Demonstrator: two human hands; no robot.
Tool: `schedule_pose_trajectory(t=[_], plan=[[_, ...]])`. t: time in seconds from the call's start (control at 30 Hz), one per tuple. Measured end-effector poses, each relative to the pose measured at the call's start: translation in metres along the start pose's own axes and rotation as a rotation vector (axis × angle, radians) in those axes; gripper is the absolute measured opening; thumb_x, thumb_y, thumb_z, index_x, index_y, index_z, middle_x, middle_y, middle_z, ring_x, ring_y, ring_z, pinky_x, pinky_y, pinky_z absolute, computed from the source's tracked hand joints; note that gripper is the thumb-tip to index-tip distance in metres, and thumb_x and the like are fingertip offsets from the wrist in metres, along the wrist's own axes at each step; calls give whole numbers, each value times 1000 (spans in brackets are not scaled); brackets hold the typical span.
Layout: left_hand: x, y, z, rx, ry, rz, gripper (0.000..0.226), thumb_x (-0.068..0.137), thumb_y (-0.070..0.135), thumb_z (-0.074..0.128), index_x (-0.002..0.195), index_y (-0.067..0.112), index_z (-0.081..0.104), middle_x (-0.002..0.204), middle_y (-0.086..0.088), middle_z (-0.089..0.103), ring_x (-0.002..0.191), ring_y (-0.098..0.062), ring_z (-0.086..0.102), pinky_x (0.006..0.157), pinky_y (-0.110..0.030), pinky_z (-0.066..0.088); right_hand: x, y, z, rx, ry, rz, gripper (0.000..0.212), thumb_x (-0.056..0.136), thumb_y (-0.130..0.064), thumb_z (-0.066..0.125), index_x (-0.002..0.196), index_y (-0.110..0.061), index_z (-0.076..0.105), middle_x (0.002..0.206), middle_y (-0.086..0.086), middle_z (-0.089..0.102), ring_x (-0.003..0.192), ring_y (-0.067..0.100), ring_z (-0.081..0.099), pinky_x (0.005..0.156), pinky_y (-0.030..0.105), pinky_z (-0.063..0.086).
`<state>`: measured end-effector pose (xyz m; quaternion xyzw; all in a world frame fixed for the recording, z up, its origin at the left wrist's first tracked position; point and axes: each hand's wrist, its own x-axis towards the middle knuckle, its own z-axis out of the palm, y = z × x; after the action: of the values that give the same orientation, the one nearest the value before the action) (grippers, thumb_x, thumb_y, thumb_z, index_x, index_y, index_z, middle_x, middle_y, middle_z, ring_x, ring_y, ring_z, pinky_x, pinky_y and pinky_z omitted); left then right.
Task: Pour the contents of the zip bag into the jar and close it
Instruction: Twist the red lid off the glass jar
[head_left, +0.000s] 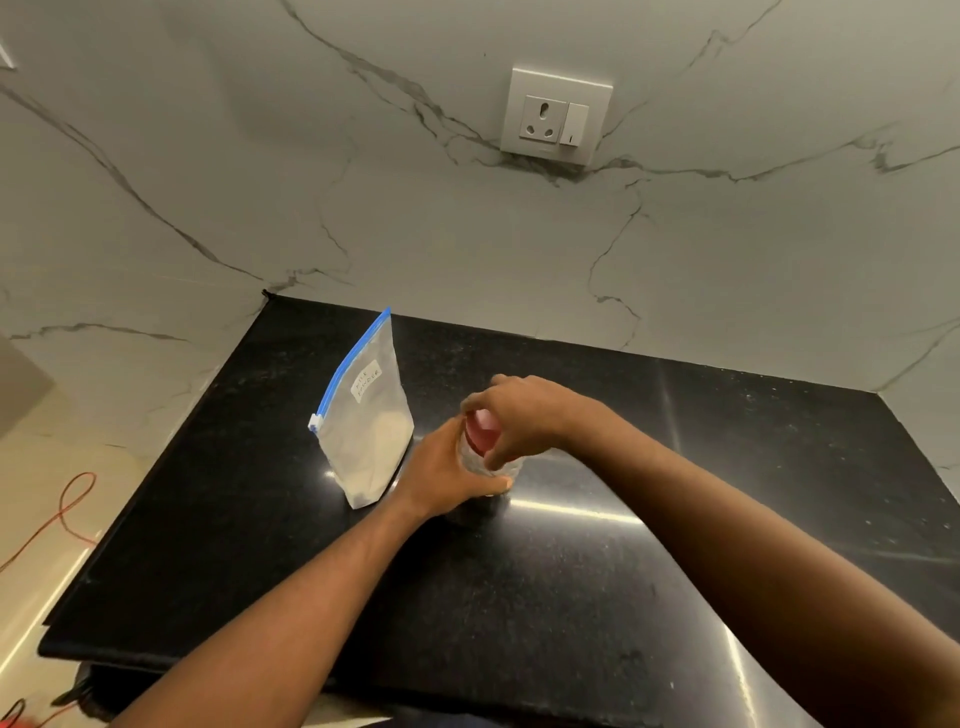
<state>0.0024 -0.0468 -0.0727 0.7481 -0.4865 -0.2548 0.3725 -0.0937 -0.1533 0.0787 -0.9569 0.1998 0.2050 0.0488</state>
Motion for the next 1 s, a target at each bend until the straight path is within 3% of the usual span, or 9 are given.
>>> schedule_pose_trajectory(t=[0.13,0.3,0.37,0.47,0.53,0.63,0.7,0.9,1.0], plan=[[-1,3,0,9,15,-11,88,55,82,82,130,54,47,108,41,55,95,22,54,74,1,34,-9,5,-1,-31,-31,-144,82,77,-14,87,148,-33,51,149,2,44,130,30,51,99,41,55],[-4,11,-5,43,2,9,72,62,72,85,122,55,50,103,36,58,96,23,58,73,1,41,-25,3,0,-263,123,-396,66,82,-15,83,140,-32,57,152,-1,43,132,27,44,101,38,48],[-4,13,-8,24,-14,12,71,63,67,86,121,52,48,101,37,58,96,25,57,73,1,43,-28,5,-9,-223,202,-421,67,79,-16,83,137,-35,55,150,-1,44,128,25,47,94,35,50],[-2,13,-7,-33,-19,29,73,64,60,90,125,46,54,116,22,70,106,5,67,92,-21,56,-34,28,-27,71,355,-278,71,72,-30,86,130,-40,48,138,-2,47,107,23,57,71,21,48],[-4,13,-5,-57,5,31,77,62,56,91,130,47,54,125,18,70,113,-1,67,98,-32,57,-39,50,-25,327,480,-143,73,70,-41,90,127,-35,44,129,0,49,104,25,60,69,20,50],[-5,14,-2,-72,29,21,88,60,55,93,137,38,54,131,17,67,117,-2,64,102,-32,56,-46,69,18,782,788,117,67,72,-41,93,115,-22,46,113,3,57,100,23,62,77,27,55],[-7,15,-1,-87,47,-7,92,58,57,94,137,39,51,128,21,63,115,2,61,99,-22,51,-44,71,59,986,923,302,56,75,-42,91,105,-23,49,108,-5,59,100,20,63,74,20,52],[-15,27,1,-136,44,-42,103,55,61,95,139,50,36,136,21,55,120,3,56,88,-7,39,-27,76,150,925,811,541,43,73,-48,90,71,-21,57,132,6,62,133,27,52,93,32,45],[-24,26,5,-145,47,-50,117,55,58,97,149,41,31,145,20,49,128,0,50,97,-11,38,-24,78,169,655,661,580,54,75,-68,79,88,-16,73,143,8,60,137,28,47,104,42,47]])
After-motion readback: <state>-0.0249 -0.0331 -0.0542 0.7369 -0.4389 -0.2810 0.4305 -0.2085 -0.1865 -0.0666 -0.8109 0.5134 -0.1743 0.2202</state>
